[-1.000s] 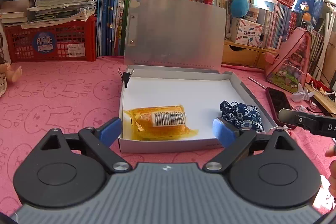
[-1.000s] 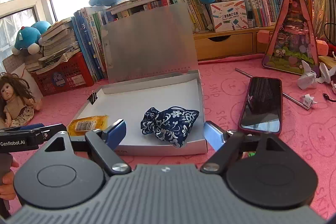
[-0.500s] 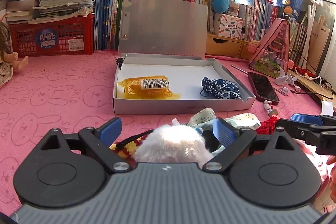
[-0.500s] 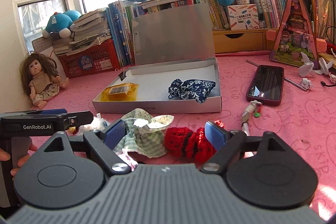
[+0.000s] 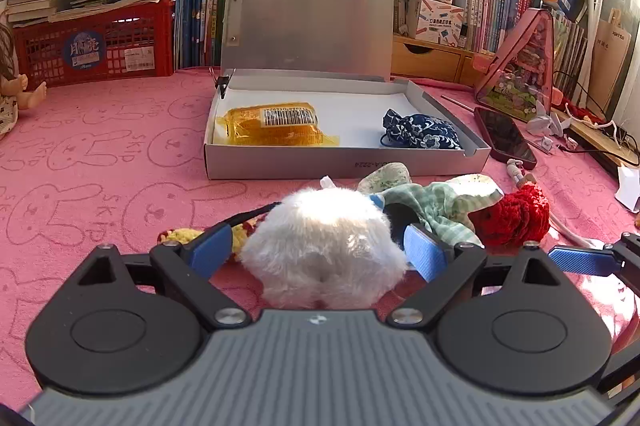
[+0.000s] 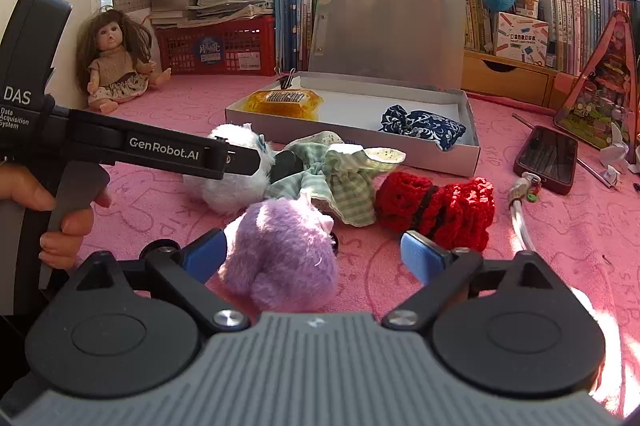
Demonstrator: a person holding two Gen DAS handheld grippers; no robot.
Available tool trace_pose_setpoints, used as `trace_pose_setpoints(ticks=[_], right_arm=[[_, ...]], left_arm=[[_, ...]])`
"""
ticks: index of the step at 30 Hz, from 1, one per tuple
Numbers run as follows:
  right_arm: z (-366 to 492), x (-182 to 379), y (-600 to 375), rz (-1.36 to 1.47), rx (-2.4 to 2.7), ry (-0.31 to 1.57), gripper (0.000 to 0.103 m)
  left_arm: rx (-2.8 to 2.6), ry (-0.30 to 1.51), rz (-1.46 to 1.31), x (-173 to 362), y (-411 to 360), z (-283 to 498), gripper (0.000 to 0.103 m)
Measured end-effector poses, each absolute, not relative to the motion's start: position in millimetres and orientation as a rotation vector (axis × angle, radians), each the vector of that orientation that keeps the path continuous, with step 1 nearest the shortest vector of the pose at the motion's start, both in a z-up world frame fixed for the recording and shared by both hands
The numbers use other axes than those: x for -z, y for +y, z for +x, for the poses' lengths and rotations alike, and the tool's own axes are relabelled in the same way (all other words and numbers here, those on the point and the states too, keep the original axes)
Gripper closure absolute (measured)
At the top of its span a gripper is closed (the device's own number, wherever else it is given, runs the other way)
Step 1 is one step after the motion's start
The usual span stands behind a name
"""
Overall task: Organize objects
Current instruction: 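Grasp the white plush ball with the left tool while the right tool grasps the lilac plush ball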
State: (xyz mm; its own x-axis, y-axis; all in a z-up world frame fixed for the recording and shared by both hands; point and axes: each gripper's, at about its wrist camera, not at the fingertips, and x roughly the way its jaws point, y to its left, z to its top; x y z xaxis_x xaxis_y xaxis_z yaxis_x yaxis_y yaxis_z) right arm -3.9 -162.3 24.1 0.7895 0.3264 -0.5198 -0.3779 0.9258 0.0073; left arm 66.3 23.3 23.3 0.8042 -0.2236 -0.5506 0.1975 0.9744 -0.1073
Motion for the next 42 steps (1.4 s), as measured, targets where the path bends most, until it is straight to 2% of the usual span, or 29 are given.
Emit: trace_pose_setpoints(ticks=[4, 7, 15, 20, 23, 28, 30, 31, 33, 35, 36, 37, 42], right_arm=[[-3.6, -15.2, -148.9, -0.150, -0.378, 0.561, 0.005], [-0.1, -9.4, -143.0, -0.164, -0.366, 0.603, 0.009], [5.5, -6.1, -144.4, -0.106, -0.364, 0.639, 0.014], [3.4, -8.6, -142.3, -0.105, -0.378, 0.635, 0.025], [2.6, -11.5, -142.0, -0.098, -0.385, 0.637, 0.036], [2.3, -19.3, -145.8, -0.068, -0.385, 0.629, 0.039], [1.9, -23.8, -147.7, -0.059, -0.383, 0.620, 0.039], [1.6, -25.8, -148.5, -0.057, -0.383, 0.615, 0.039], [0.9, -29.1, -150.2, -0.058, -0.375, 0.604, 0.039], [0.9, -31.1, -152.2, -0.064, -0.356, 0.595, 0.039], [1.3, -31.5, -153.7, -0.065, -0.345, 0.596, 0.039], [1.9, -31.6, -156.1, -0.063, -0.335, 0.598, 0.039], [7.2, -33.5, -177.3, -0.027, -0.269, 0.605, 0.039]], left_arm=[[0.242, 0.605, -0.042, -17.2, 19.5, 68.6, 0.015], [0.232, 0.604, -0.043, -14.2, 18.0, 70.7, 0.019], [0.237, 0.590, -0.022, -12.7, 16.3, 73.0, 0.019], [0.225, 0.580, -0.017, -12.4, 13.5, 73.2, 0.019], [0.219, 0.559, -0.036, -14.9, 14.9, 70.1, 0.028], [0.224, 0.526, -0.055, -24.4, 20.0, 64.7, 0.044], [0.224, 0.516, -0.046, -27.6, 19.5, 63.4, 0.055], [0.223, 0.514, -0.041, -28.8, 19.0, 63.1, 0.057], [0.229, 0.508, -0.022, -29.3, 17.8, 62.4, 0.057], [0.225, 0.494, -0.010, -26.6, 16.8, 60.2, 0.050], [0.230, 0.502, -0.002, -25.0, 15.8, 60.2, 0.036], [0.228, 0.514, 0.002, -23.4, 14.9, 60.5, 0.028], [0.240, 0.565, 0.009, -14.1, 13.3, 66.3, 0.021]])
